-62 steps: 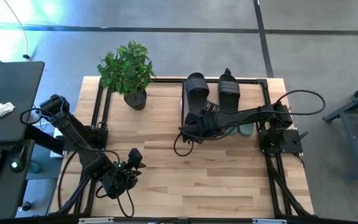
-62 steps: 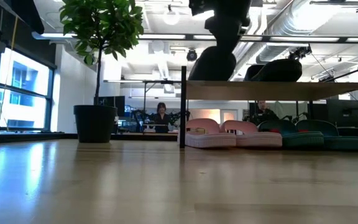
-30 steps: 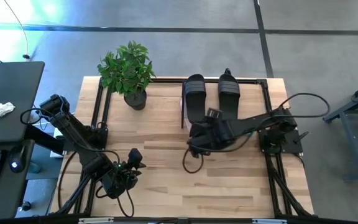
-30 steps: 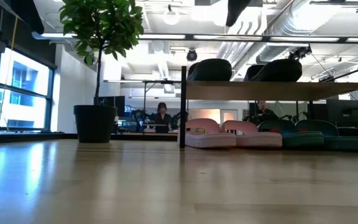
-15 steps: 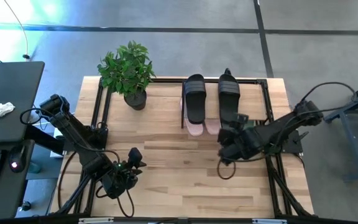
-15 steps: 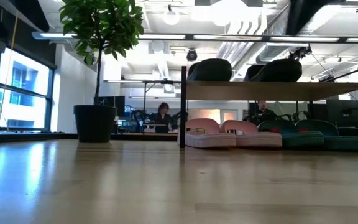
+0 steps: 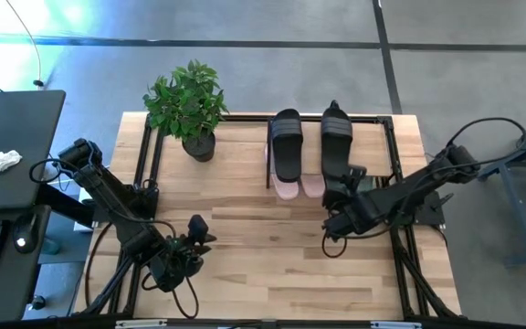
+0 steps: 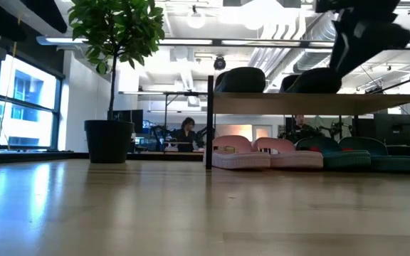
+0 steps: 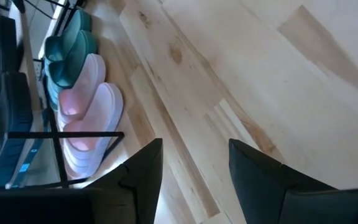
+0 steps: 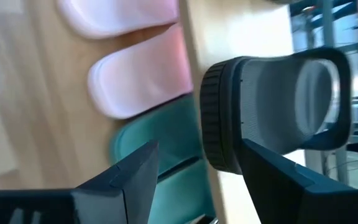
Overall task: Pick and place slides into the shelf
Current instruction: Return to Home Position
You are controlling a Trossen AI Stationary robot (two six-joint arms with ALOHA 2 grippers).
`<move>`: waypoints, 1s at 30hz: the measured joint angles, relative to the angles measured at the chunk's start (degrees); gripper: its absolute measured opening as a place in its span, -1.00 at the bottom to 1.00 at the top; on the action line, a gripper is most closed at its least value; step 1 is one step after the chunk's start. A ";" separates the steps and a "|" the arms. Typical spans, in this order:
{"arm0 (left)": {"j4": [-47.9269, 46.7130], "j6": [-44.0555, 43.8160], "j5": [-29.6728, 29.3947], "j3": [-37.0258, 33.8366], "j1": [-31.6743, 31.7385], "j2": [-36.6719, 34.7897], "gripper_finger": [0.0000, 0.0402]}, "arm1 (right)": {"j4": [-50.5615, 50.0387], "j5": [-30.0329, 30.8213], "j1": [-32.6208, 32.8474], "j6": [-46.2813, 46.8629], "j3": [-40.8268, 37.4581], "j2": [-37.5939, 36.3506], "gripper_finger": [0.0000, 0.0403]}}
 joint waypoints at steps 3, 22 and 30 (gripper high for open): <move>-0.02 0.00 -0.32 0.00 0.00 0.00 -0.17 | -0.09 2.84 -0.25 -0.17 0.00 0.33 0.06; -0.06 0.02 -0.98 0.00 0.02 0.00 -0.17 | 1.23 3.47 -4.36 -1.44 0.02 0.32 0.06; -0.04 0.00 -0.93 0.00 0.01 0.00 -0.17 | 6.66 1.67 -7.30 -6.87 0.07 0.33 0.05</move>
